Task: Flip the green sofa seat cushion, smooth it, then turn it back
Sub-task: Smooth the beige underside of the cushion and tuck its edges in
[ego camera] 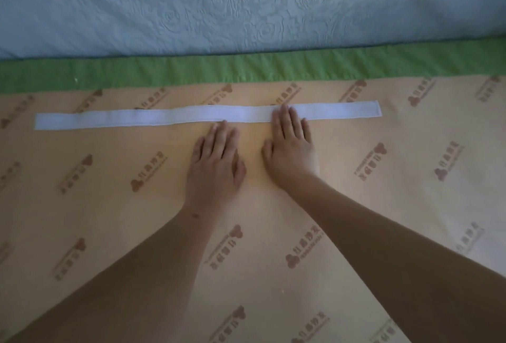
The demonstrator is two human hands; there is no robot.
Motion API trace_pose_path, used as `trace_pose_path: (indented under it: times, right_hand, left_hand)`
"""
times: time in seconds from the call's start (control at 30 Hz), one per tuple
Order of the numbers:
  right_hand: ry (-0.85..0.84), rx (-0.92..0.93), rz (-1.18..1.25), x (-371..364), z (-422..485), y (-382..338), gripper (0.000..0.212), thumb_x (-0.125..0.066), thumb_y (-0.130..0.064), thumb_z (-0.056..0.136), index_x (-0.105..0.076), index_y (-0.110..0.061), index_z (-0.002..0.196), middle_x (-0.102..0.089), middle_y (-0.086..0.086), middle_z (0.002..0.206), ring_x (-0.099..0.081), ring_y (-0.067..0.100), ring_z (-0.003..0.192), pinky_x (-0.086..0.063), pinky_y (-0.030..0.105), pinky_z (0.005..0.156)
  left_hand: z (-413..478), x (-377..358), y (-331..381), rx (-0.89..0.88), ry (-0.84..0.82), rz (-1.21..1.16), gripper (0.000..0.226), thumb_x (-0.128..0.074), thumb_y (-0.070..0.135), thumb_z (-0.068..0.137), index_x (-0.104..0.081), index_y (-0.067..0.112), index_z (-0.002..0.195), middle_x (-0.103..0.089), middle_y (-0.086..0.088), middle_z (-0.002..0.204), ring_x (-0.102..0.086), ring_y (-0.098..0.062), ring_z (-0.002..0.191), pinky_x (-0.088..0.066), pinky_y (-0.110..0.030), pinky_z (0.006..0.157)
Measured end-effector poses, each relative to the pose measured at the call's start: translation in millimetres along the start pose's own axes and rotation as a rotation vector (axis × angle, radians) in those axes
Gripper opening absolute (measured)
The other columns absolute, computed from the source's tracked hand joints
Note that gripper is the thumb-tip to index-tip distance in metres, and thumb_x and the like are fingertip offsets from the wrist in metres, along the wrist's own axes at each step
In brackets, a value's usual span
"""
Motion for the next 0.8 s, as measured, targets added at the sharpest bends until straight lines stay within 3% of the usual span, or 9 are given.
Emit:
trace_pose_path:
  times: [0.03,0.13,0.17,0.3,0.43,0.57,0.7,0.8]
  right_hand:
    - [0.001,-0.009,0.029,2,6,-5,0.066,-0.029,-0.035,0.102,-0.01,-0.006,0.158,-0.001,0.011,0.167,0.002,0.021,0.154,0.003,0.036,0.125]
    - [0.296,-0.004,0.084,29,16,-30,0.06,-0.026,-0.034,0.104,-0.021,-0.006,0.157,-0.007,0.006,0.165,-0.007,0.023,0.154,-0.006,0.038,0.126]
    - [0.315,0.037,0.067,27,11,-36,0.061,-0.022,-0.034,0.102,-0.022,-0.007,0.157,-0.007,0.003,0.164,-0.009,0.023,0.154,-0.007,0.038,0.126]
    - [0.058,0.011,0.004,-17,-5,-46,0.069,-0.007,-0.042,0.099,-0.017,-0.008,0.158,-0.01,0.009,0.166,-0.006,0.021,0.154,-0.002,0.035,0.125]
    - [0.338,-0.037,0.048,-9,2,-87,0.057,-0.024,-0.032,0.106,-0.021,-0.008,0.157,-0.009,0.001,0.164,-0.01,0.021,0.154,-0.009,0.037,0.126]
    - [0.117,-0.149,0.053,-39,1,-102,0.06,-0.021,-0.037,0.106,-0.012,-0.011,0.159,-0.004,0.004,0.167,-0.002,0.017,0.154,-0.004,0.036,0.126]
    - [0.379,-0.083,0.012,-26,9,-143,0.059,-0.023,-0.033,0.104,-0.019,-0.008,0.158,-0.007,-0.001,0.164,-0.01,0.021,0.154,-0.01,0.037,0.125]
    - [0.181,-0.091,-0.019,-52,5,-158,0.065,-0.019,-0.039,0.099,-0.017,-0.01,0.158,-0.008,0.004,0.166,-0.007,0.02,0.154,-0.005,0.035,0.125]
  left_hand:
    - [-2,0,-6,0.025,0.007,-0.024,0.061,-0.027,0.037,0.098,-0.033,0.015,0.154,-0.025,-0.006,0.163,-0.02,-0.02,0.152,-0.02,-0.043,0.122]
    - [-5,-4,-21,0.009,0.031,-0.068,0.061,-0.026,0.034,0.099,-0.028,0.011,0.156,-0.022,-0.007,0.164,-0.017,-0.02,0.152,-0.017,-0.042,0.123]
    - [-6,-5,-26,-0.027,0.036,-0.077,0.06,-0.028,0.031,0.1,-0.028,0.009,0.155,-0.022,-0.008,0.164,-0.016,-0.02,0.153,-0.017,-0.041,0.123]
    - [-18,-8,-53,-0.118,0.046,-0.103,0.059,-0.033,0.028,0.1,-0.027,0.008,0.155,-0.024,-0.008,0.163,-0.016,-0.02,0.153,-0.017,-0.041,0.123]
    - [-32,-10,-82,-0.13,0.062,-0.13,0.062,-0.033,0.027,0.099,-0.021,0.01,0.157,-0.018,-0.006,0.165,-0.013,-0.019,0.153,-0.015,-0.041,0.124]
    - [-40,-11,-110,-0.168,0.075,-0.136,0.064,-0.033,0.029,0.097,-0.022,0.01,0.157,-0.019,-0.006,0.165,-0.016,-0.019,0.153,-0.016,-0.04,0.124]
    - [-38,-9,-136,-0.194,0.067,-0.126,0.063,-0.034,0.03,0.096,-0.029,0.007,0.155,-0.027,-0.009,0.162,-0.023,-0.021,0.151,-0.017,-0.04,0.123]
    - [-42,-6,-166,-0.204,0.062,-0.088,0.064,-0.036,0.029,0.094,-0.032,0.007,0.154,-0.029,-0.009,0.161,-0.023,-0.021,0.151,-0.018,-0.042,0.123]
Point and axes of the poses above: each hand's wrist, its own z-axis towards the middle knuckle, its own x-axis out of the back of the hand, y = z × x, the point moved 1 cm from there along z, towards the middle knuckle
